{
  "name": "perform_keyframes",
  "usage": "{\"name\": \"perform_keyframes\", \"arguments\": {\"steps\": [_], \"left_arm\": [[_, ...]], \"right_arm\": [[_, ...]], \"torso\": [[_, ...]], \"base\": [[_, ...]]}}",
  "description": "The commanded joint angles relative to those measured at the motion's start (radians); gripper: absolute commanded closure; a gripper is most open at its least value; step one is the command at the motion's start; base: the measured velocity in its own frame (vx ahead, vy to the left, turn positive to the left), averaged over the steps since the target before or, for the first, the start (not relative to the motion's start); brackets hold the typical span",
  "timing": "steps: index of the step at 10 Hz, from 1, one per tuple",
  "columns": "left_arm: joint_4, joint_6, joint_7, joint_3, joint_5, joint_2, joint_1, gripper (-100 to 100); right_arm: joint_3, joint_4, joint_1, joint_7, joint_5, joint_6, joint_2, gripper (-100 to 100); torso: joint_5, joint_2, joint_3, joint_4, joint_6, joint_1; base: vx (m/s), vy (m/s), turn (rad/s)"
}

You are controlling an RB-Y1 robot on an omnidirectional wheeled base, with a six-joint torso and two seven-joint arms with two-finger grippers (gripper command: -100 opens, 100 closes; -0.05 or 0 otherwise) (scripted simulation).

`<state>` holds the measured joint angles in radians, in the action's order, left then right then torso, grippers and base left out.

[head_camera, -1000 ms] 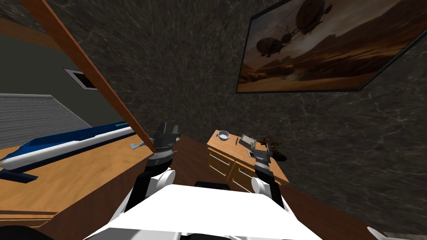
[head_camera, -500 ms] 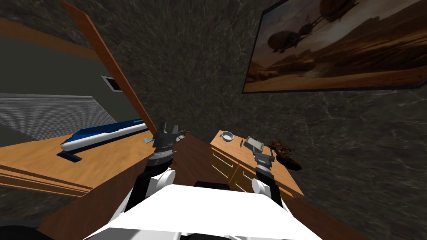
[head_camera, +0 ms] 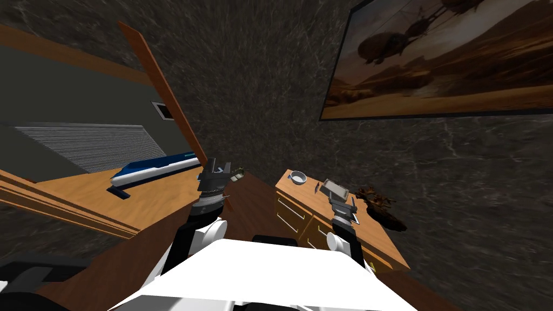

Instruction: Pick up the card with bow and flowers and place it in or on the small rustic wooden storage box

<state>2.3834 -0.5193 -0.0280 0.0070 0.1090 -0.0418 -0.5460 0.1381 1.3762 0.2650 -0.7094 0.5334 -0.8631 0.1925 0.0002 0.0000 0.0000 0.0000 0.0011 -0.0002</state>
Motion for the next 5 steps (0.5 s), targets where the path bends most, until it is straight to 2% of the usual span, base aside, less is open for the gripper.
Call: {"name": "perform_keyframes", "arguments": {"steps": [1, 2, 3, 4, 5], "left_arm": [[0.0, 0.0, 0.0, 0.0, 0.0, 0.0, 0.0, 0], [0.0, 0.0, 0.0, 0.0, 0.0, 0.0, 0.0, 0], [0.0, 0.0, 0.0, 0.0, 0.0, 0.0, 0.0, 0], [0.0, 0.0, 0.0, 0.0, 0.0, 0.0, 0.0, 0], [0.0, 0.0, 0.0, 0.0, 0.0, 0.0, 0.0, 0]], "right_arm": [[0.007, -0.05, -0.023, -0.044, 0.029, -0.018, 0.003, -100], [0.007, -0.079, -0.023, -0.044, 0.029, -0.018, 0.003, -100], [0.014, -0.111, -0.044, -0.084, 0.053, -0.032, 0.008, -100], [0.014, -0.141, -0.044, -0.084, 0.053, -0.032, 0.008, -100], [0.021, -0.169, -0.065, -0.124, 0.077, -0.044, 0.013, -100]], "torso": [[0.0, 0.0, 0.0, 0.0, 0.0, 0.0], [0.0, 0.0, 0.0, 0.0, -0.001, 0.0], [0.0, 0.0, 0.0, 0.0, 0.0, 0.0], [0.0, 0.0, 0.0, 0.0, -0.001, 0.0], [0.0, 0.0, 0.0, 0.0, 0.0, 0.0]], "base": [[0.002, 0.01, 0.186], [0.002, 0.003, 0.09], [0.001, 0.007, 0.173], [0.003, 0.002, 0.095], [0.003, 0.007, 0.187]]}}
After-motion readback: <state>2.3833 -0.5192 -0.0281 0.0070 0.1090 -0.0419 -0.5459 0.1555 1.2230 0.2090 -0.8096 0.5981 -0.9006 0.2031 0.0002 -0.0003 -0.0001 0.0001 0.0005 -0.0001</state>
